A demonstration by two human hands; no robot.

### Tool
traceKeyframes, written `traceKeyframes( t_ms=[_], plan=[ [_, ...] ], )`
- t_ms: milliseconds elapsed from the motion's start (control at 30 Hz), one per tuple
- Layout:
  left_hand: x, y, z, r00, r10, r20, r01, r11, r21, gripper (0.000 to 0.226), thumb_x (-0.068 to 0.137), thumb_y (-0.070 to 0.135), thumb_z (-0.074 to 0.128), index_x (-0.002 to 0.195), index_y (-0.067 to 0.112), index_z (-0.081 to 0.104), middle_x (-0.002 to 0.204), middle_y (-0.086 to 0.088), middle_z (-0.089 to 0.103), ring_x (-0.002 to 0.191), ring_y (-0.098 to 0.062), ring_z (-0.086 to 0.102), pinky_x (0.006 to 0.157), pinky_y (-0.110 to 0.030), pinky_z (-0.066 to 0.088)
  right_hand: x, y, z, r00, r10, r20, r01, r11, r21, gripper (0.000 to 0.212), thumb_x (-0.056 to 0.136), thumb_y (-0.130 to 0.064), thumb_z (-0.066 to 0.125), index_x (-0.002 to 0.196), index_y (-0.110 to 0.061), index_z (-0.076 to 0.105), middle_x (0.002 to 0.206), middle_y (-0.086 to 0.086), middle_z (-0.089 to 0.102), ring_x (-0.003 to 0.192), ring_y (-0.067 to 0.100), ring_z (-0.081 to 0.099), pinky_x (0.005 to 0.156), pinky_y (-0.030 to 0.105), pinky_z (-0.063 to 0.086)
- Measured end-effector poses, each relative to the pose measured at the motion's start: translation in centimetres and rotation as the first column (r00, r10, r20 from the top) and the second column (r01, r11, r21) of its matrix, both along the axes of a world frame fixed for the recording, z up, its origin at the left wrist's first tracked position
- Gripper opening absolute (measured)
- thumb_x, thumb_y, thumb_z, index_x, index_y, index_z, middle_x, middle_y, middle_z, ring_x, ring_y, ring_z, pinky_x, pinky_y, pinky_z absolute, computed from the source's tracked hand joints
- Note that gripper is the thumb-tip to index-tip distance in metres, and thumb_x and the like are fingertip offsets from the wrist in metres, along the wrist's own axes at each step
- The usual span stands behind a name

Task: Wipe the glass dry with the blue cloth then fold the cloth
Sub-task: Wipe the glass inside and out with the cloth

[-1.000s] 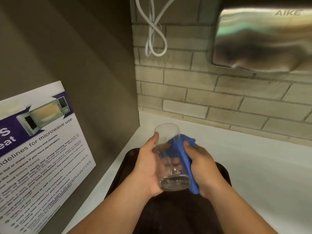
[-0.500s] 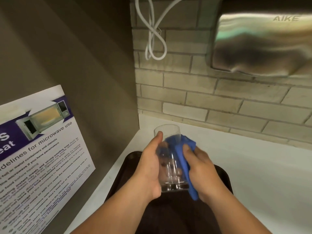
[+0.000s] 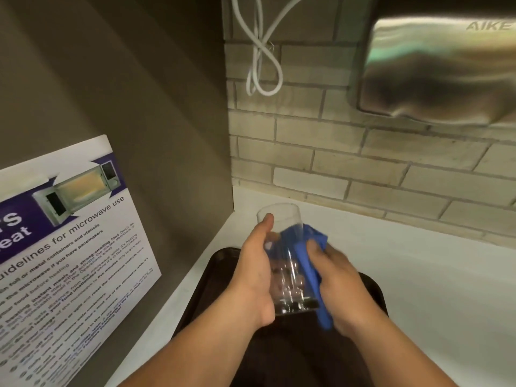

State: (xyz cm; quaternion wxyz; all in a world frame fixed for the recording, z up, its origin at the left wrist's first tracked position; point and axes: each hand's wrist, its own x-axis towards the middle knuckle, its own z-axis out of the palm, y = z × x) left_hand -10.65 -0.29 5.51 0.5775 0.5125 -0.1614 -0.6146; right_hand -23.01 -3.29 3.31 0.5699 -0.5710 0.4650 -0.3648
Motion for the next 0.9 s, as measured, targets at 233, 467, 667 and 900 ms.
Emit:
traceKeyframes(
  t_ms=[233,467,667,900],
  plan=[
    [-1.0,0.7,-0.9,0.998,-0.054,0.031,0.053,0.998,0.016,0.055,0.096,0.063,0.055,0.114,0.016,0.079,0.098,-0.015,0.084,0.097,-0.032,0.079,0.097,-0.048,0.059,1.1,0.8,0.4,0.978,-0.034,-0.204,-0.028,0.955,-0.295,0.033,0.099,-0.039,0.055,0.13,-0.031,0.049,0.11,-0.011,0.069,0.098,-0.009,0.068,0.077,0.008,0.054],
    [1.0,0.3,-1.8,0.991,-0.131,0.002,0.131,0.99,-0.057,0.061,0.096,0.059,0.054,0.123,0.008,0.073,0.091,-0.016,0.077,0.081,-0.033,0.075,0.08,-0.047,0.059,1.5,-1.1,1.9,0.981,-0.191,-0.032,0.184,0.97,-0.158,0.032,0.101,-0.048,0.044,0.111,-0.026,0.066,0.101,0.005,0.076,0.095,0.022,0.072,0.093,0.047,0.057],
    [0.8,0.4,-2.2,0.988,-0.128,-0.083,0.125,0.991,-0.036,0.075,0.079,0.064,0.067,0.131,0.009,0.07,0.108,-0.022,0.073,0.096,-0.041,0.07,0.087,-0.051,0.056,1.6,-1.1,2.2,0.974,-0.226,-0.022,0.222,0.968,-0.117,0.04,0.105,-0.041,0.039,0.094,-0.017,0.069,0.087,0.017,0.076,0.084,0.033,0.074,0.078,0.044,0.06],
    [1.0,-0.6,-0.9,1.0,0.002,-0.005,-0.001,0.999,0.037,0.056,0.091,0.061,0.063,0.119,0.012,0.068,0.083,-0.014,0.075,0.07,-0.03,0.073,0.068,-0.039,0.057,0.3,2.3,-1.2,0.988,0.082,-0.134,-0.082,0.997,0.004,0.038,0.102,-0.034,0.051,0.137,-0.022,0.057,0.112,-0.006,0.074,0.103,0.005,0.07,0.098,0.023,0.051]
  ],
)
